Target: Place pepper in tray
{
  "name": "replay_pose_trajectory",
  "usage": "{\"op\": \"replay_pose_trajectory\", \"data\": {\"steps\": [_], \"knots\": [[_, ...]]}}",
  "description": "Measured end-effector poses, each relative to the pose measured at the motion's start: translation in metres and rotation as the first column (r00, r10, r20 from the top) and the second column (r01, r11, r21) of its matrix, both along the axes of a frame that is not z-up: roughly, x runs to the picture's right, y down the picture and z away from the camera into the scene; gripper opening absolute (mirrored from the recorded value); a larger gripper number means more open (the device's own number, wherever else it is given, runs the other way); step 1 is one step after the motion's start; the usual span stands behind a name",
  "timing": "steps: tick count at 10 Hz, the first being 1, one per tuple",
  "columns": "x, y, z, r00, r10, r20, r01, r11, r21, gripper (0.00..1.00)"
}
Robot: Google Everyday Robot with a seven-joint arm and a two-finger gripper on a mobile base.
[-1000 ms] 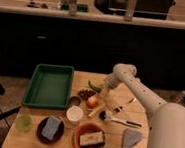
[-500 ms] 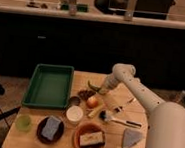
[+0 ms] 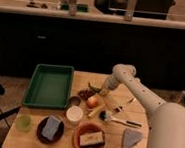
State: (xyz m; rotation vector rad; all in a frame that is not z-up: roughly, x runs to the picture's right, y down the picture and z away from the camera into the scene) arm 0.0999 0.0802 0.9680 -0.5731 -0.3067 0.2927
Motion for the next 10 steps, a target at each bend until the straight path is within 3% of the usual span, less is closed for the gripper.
{"op": "replay_pose_trajectory", "data": {"steps": [10], "knots": [[0.042, -0.011, -0.001, 0.994, 0.081, -0.073, -0.080, 0.9966, 0.021, 0.00]]}}
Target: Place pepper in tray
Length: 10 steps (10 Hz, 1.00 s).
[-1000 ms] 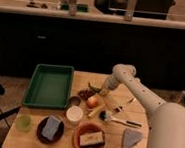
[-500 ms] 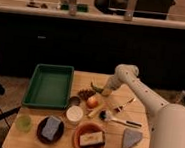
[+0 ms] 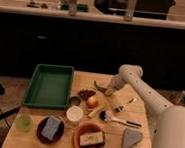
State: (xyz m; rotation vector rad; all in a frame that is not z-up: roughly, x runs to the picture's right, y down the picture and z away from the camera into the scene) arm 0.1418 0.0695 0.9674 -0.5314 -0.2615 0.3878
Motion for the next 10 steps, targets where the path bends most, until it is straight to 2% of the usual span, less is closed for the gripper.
{"op": "replay_pose_trajectory", "data": {"steps": [7, 10], "knots": [[0.028, -0.008, -0.004, 0.997, 0.069, -0.030, -0.069, 0.9975, 0.020, 0.00], [0.021, -0.021, -0.025, 0.999, 0.029, -0.020, -0.028, 0.9984, 0.048, 0.00]]}}
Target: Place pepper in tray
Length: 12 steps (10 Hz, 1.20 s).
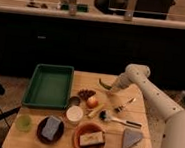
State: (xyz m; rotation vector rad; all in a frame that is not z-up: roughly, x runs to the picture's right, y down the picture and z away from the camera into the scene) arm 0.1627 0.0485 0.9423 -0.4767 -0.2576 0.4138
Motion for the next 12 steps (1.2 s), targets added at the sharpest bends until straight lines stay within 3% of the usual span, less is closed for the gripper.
{"op": "replay_pose_trajectory", "data": {"steps": [3, 7, 10, 12], "knots": [[0.006, -0.007, -0.013, 1.000, -0.008, 0.003, 0.008, 0.9997, 0.023, 0.00], [-0.014, -0.024, -0.041, 0.998, -0.046, 0.034, 0.044, 0.9974, 0.057, 0.00], [-0.023, -0.026, -0.048, 0.997, -0.065, 0.051, 0.061, 0.9953, 0.075, 0.00], [-0.046, -0.030, -0.057, 0.994, -0.082, 0.070, 0.076, 0.9931, 0.089, 0.00]]}}
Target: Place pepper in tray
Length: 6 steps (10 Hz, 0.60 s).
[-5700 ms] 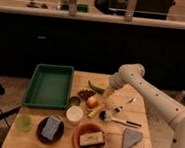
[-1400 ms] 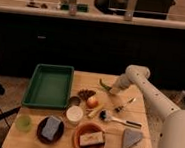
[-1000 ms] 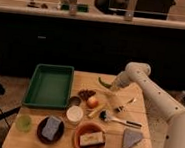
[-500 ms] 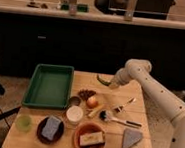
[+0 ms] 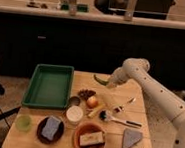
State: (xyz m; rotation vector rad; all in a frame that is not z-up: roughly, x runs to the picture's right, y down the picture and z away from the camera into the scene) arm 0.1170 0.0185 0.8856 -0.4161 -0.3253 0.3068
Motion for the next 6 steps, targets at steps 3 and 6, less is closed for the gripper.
{"op": "replay_pose_trajectory", "data": {"steps": [3, 6], "knots": [[-0.014, -0.002, -0.008, 1.000, -0.016, 0.026, 0.015, 0.9997, 0.020, 0.00], [-0.051, -0.001, -0.014, 0.997, -0.038, 0.069, 0.035, 0.9986, 0.038, 0.00]]}}
